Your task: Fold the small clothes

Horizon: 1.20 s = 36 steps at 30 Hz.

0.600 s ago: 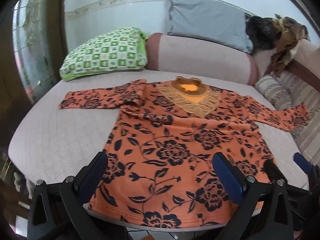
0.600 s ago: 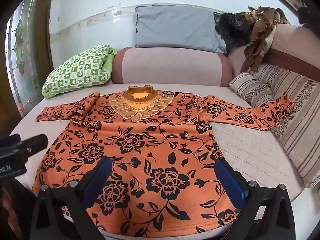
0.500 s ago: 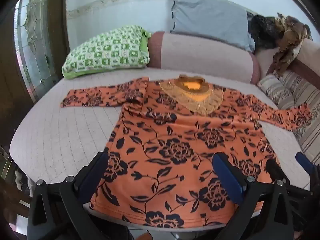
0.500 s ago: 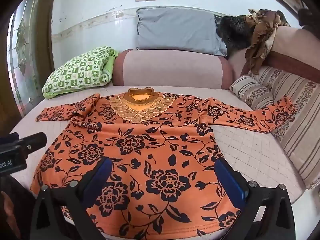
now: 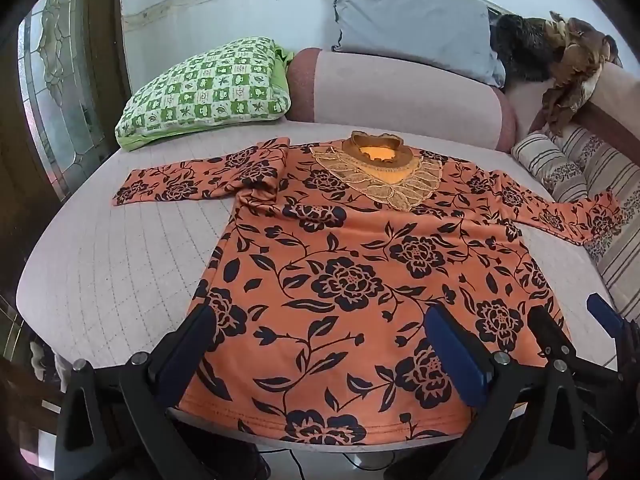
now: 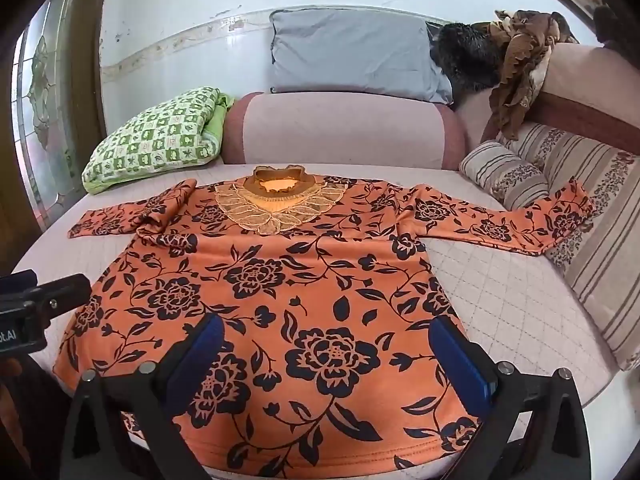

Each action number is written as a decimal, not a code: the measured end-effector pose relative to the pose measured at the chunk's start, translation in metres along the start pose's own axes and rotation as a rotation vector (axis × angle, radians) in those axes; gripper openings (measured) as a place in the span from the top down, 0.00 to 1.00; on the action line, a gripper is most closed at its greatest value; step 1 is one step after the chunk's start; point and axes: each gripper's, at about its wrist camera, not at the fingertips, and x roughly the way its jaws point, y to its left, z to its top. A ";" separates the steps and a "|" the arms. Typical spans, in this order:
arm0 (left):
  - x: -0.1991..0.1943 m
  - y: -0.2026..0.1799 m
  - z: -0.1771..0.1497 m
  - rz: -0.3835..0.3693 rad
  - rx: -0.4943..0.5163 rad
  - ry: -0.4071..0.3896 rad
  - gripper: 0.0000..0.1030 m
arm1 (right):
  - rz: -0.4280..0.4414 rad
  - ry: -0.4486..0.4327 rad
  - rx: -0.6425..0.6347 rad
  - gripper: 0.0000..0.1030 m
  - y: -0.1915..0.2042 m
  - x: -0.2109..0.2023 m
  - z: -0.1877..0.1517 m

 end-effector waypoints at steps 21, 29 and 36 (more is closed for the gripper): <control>0.004 0.002 -0.006 0.010 -0.005 0.012 0.00 | 0.003 -0.009 0.008 0.00 -0.005 -0.002 -0.002; 0.006 0.003 -0.006 0.015 -0.007 0.013 0.00 | 0.010 0.002 0.002 0.00 -0.003 0.000 -0.003; 0.006 0.003 -0.006 0.013 -0.007 0.013 0.00 | 0.012 0.003 0.002 0.00 -0.003 0.001 -0.003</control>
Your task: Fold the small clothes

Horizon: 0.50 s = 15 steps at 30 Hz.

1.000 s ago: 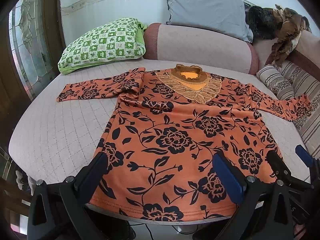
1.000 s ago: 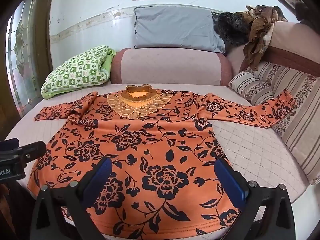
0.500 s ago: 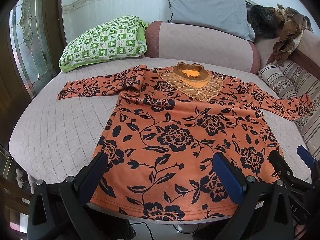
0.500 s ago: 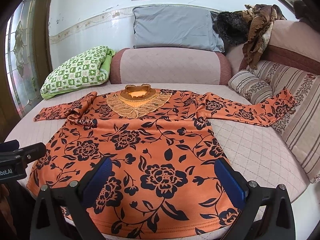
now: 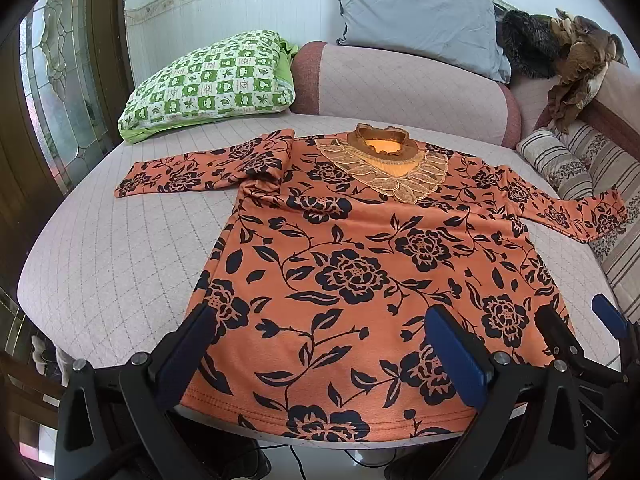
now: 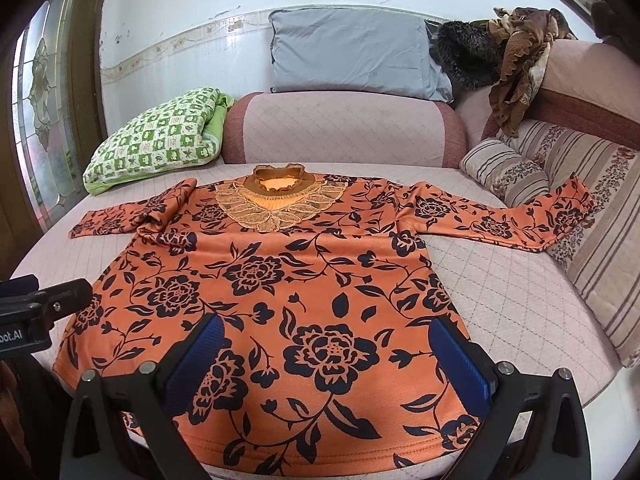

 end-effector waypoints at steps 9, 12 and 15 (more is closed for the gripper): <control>0.000 -0.001 0.000 0.001 0.000 0.002 0.00 | 0.004 -0.008 -0.003 0.00 0.001 -0.001 0.000; 0.000 -0.001 0.000 0.002 0.001 0.003 0.00 | 0.004 -0.009 -0.004 0.00 0.000 -0.001 0.000; 0.000 -0.002 0.000 0.001 0.002 0.003 0.00 | 0.005 -0.008 -0.003 0.00 0.000 -0.001 0.000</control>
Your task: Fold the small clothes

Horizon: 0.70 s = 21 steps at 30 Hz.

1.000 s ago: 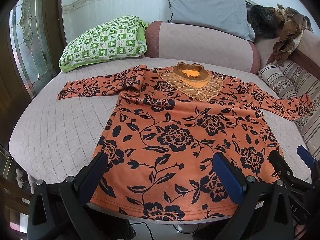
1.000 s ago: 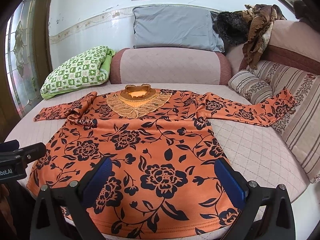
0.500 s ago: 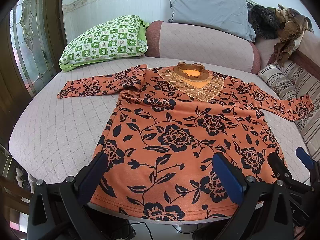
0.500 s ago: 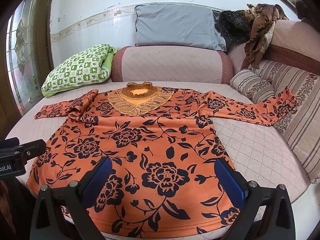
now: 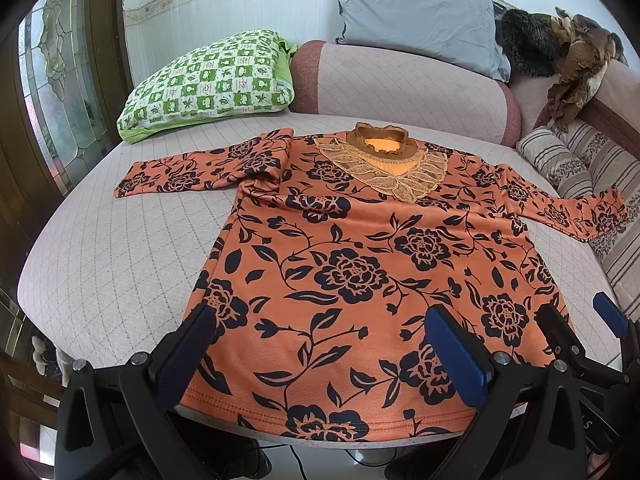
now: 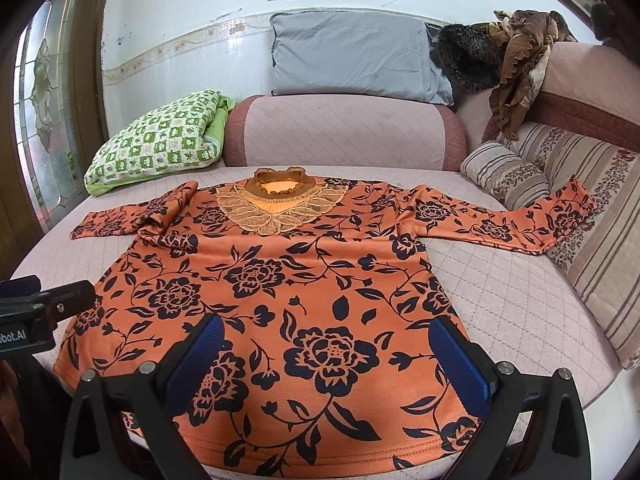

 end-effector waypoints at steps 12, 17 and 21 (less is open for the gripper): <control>0.001 -0.001 0.000 -0.003 0.000 0.005 0.00 | 0.000 0.000 0.004 0.00 -0.003 0.000 0.001; 0.002 -0.001 -0.001 -0.003 -0.001 0.007 0.00 | -0.002 -0.003 0.005 0.00 -0.004 0.000 0.001; 0.004 -0.001 -0.002 -0.005 0.002 0.010 0.00 | -0.003 -0.003 0.005 0.00 -0.004 0.000 0.001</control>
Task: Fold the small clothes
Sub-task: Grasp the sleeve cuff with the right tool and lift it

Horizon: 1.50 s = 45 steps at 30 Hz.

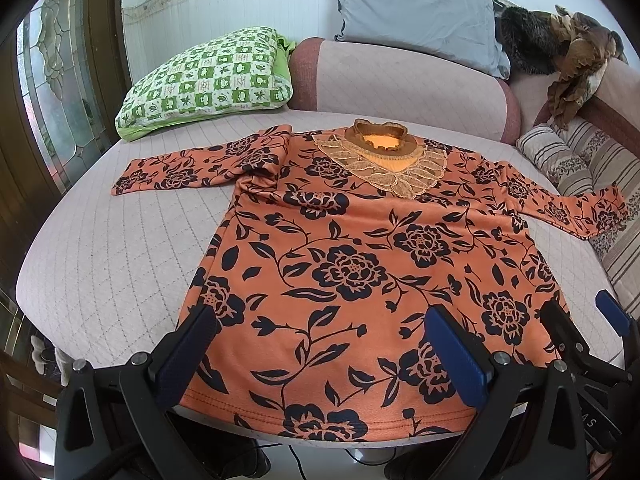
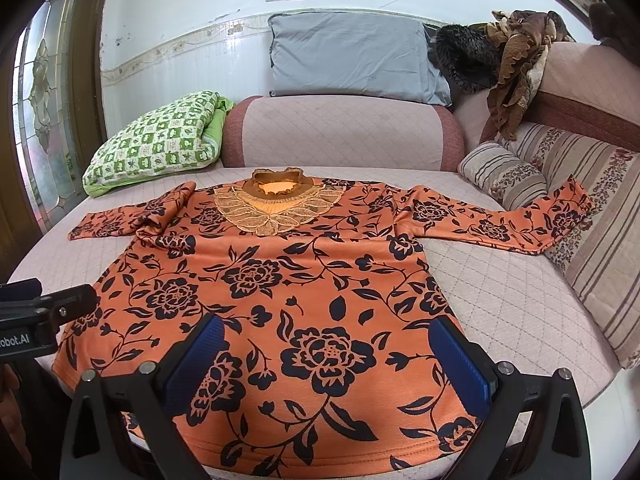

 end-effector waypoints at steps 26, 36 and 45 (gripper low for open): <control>0.077 0.043 0.036 0.017 0.016 0.023 0.00 | -0.093 -0.005 0.712 0.19 -0.319 0.069 0.093; 0.120 0.054 0.049 -0.038 -0.029 0.070 0.00 | -0.376 0.086 0.722 0.31 -0.415 0.124 0.129; 0.127 0.094 0.052 -0.080 -0.222 0.093 0.00 | -0.487 0.218 0.549 0.92 -0.390 0.164 0.162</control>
